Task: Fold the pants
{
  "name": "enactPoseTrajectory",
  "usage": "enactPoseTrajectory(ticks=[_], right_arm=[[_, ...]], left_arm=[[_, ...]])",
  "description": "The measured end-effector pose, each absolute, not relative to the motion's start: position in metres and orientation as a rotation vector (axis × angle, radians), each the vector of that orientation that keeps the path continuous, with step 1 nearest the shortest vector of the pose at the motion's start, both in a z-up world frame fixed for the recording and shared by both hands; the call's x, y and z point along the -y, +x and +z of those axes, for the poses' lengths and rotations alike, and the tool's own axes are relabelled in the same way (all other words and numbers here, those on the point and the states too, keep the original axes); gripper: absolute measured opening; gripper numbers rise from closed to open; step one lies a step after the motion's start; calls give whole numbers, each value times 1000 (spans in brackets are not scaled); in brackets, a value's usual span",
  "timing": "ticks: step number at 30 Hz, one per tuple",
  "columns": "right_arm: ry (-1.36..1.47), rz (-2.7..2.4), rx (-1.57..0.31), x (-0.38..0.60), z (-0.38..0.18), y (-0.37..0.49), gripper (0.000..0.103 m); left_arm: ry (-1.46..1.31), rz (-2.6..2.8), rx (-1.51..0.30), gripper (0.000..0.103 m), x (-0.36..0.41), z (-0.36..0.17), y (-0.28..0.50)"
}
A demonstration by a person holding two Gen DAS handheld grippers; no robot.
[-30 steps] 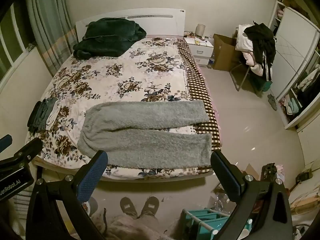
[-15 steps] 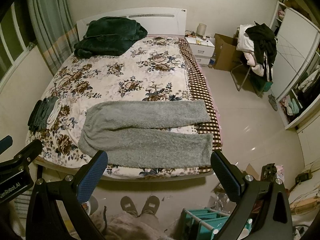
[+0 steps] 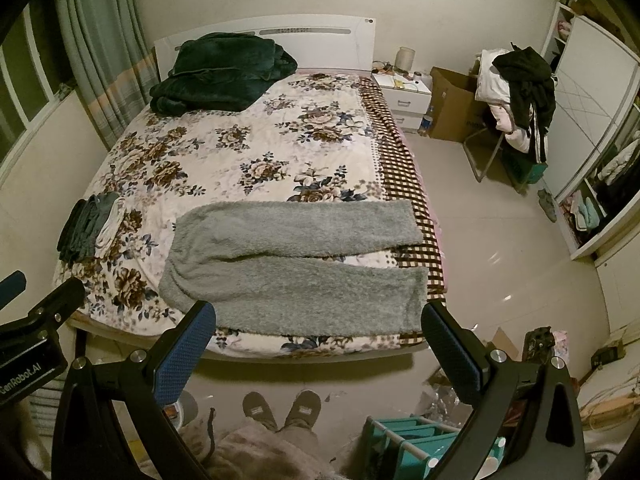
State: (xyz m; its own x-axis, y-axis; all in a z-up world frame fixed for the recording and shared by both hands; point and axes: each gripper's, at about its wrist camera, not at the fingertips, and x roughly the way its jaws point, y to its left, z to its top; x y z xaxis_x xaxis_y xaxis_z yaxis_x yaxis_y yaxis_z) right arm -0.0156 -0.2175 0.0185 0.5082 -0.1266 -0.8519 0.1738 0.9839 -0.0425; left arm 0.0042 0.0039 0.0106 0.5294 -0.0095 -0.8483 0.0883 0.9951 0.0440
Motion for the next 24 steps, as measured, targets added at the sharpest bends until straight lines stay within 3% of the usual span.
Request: enactPoseTrajectory(ticks=[24], right_arm=[[56,-159,-1022,208,20,-11,103]], left_arm=[[81,-60,-1006,103,-8,14,6]])
